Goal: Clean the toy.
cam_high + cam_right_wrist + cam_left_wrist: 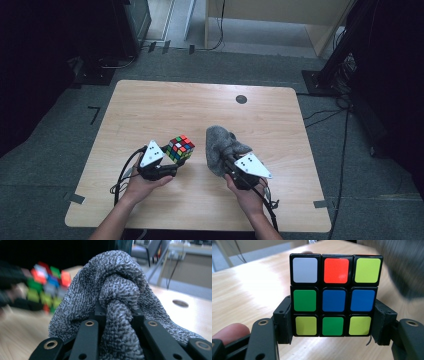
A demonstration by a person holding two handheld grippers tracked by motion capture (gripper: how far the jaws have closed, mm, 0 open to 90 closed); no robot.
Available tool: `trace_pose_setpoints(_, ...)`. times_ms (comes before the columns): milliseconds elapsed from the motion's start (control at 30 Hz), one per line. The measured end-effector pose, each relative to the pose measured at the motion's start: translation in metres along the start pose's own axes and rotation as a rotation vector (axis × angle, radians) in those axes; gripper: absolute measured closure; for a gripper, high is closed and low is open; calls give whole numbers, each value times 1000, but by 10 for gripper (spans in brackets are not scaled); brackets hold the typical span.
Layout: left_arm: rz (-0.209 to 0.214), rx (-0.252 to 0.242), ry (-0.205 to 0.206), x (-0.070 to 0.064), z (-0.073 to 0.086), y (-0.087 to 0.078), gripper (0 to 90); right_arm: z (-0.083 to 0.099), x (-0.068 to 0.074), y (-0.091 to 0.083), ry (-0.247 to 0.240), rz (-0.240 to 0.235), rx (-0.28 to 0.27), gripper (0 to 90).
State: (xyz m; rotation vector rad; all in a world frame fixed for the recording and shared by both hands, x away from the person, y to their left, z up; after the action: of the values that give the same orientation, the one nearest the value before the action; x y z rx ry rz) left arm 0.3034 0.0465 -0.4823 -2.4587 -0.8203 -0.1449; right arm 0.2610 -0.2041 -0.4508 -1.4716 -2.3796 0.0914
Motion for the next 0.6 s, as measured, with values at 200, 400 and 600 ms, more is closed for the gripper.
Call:
trace_pose_setpoints(200, 44, 16, 86, -16, 0, 6, 345, -14, 21, 0, -54, -86, 0, 747)
trace_pose_setpoints(400, 70, -32, 133, -30, -6, 11, 345, 2, 33, 12, -70, -154, 76, 741)
trace_pose_setpoints(600, 76, -39, 170, -37, -7, 13, 345, 10, 32, 15, -54, -156, 148, 739)
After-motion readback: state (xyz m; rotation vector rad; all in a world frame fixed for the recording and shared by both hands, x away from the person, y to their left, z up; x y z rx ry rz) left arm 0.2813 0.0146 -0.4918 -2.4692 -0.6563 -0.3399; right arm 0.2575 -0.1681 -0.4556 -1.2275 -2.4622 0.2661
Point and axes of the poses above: each handheld gripper's, and its own axes: y roughly forward along the jaws, z roughly out of its underside, x roughly to its left, the point moved 3 cm from there along y, roughly forward along the jaws, and after that the axes turned 15 degrees about y, right-handed, at the moved point
